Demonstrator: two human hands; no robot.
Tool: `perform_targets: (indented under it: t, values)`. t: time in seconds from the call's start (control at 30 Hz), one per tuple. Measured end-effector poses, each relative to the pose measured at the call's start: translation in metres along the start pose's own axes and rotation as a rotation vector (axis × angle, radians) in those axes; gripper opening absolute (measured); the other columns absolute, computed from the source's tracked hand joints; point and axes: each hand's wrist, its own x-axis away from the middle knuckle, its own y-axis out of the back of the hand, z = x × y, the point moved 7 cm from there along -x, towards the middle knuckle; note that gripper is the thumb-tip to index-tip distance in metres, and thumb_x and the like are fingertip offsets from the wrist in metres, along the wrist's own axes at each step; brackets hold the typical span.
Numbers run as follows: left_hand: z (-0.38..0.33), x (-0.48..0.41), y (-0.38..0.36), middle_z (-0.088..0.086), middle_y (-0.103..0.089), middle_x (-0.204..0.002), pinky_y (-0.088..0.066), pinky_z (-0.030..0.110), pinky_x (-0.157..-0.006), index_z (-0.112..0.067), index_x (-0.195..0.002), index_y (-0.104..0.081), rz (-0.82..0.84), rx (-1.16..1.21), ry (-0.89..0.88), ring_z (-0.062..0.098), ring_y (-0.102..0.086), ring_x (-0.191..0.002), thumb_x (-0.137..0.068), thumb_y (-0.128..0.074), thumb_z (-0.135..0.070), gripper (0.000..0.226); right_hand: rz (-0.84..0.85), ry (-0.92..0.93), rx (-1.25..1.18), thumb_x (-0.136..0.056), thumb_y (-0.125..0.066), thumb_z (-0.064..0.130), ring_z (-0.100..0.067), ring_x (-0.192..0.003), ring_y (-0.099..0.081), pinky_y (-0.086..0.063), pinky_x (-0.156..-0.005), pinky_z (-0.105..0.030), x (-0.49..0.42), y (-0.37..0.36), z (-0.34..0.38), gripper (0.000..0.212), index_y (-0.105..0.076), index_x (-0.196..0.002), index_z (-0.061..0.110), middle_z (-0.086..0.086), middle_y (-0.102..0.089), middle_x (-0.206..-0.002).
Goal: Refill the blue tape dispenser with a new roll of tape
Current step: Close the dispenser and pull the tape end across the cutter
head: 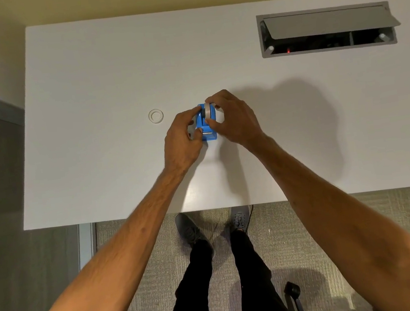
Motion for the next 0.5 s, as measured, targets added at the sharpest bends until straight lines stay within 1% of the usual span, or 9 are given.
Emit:
perform_targets:
  t: [0.2, 0.3, 0.4, 0.5]
  values:
    - [-0.0034, 0.0003, 0.0014, 0.008, -0.064, -0.151, -0.056, 0.051, -0.113, -0.014, -0.156, -0.055, -0.004, -0.001, 0.0, 0.027, -0.065, -0.135, -0.105, -0.064, -0.013, 0.052, 0.042, 0.029, 0.111, -0.092, -0.077, 0.034, -0.022, -0.102, -0.068, -0.06, -0.089, -0.04, -0.0059, -0.0006, 0.0066, 0.042, -0.066, -0.128, 0.013, -0.004, -0.068, -0.123]
    - [-0.0045, -0.0012, 0.0017, 0.009, -0.063, -0.152, -0.056, 0.05, -0.114, -0.013, -0.156, -0.055, 0.0, 0.003, 0.006, 0.027, -0.065, -0.135, -0.106, -0.062, -0.012, 0.051, 0.055, 0.033, 0.125, -0.092, -0.077, 0.036, -0.021, -0.104, -0.068, -0.058, -0.089, -0.038, -0.0068, 0.0001, 0.0069, 0.045, -0.065, -0.13, 0.014, -0.003, -0.067, -0.125]
    - [-0.0062, -0.0029, 0.002, 0.01, -0.063, -0.152, -0.054, 0.05, -0.117, -0.011, -0.156, -0.055, 0.006, 0.007, 0.006, 0.029, -0.065, -0.135, -0.107, -0.06, -0.012, 0.048, 0.06, 0.037, 0.12, -0.091, -0.077, 0.038, -0.019, -0.102, -0.067, -0.056, -0.086, -0.036, -0.0045, 0.0008, 0.0063, 0.043, -0.066, -0.127, 0.017, 0.0, -0.067, -0.123]
    - [-0.0082, -0.0037, 0.0015, 0.013, -0.063, -0.152, -0.051, 0.05, -0.119, -0.009, -0.155, -0.055, 0.027, -0.003, -0.005, 0.032, -0.065, -0.136, -0.109, -0.058, -0.013, 0.046, 0.051, 0.046, 0.128, -0.089, -0.078, 0.038, -0.019, -0.099, -0.068, -0.045, -0.078, -0.028, -0.0027, 0.0019, 0.0053, 0.042, -0.066, -0.125, 0.019, 0.002, -0.066, -0.121]
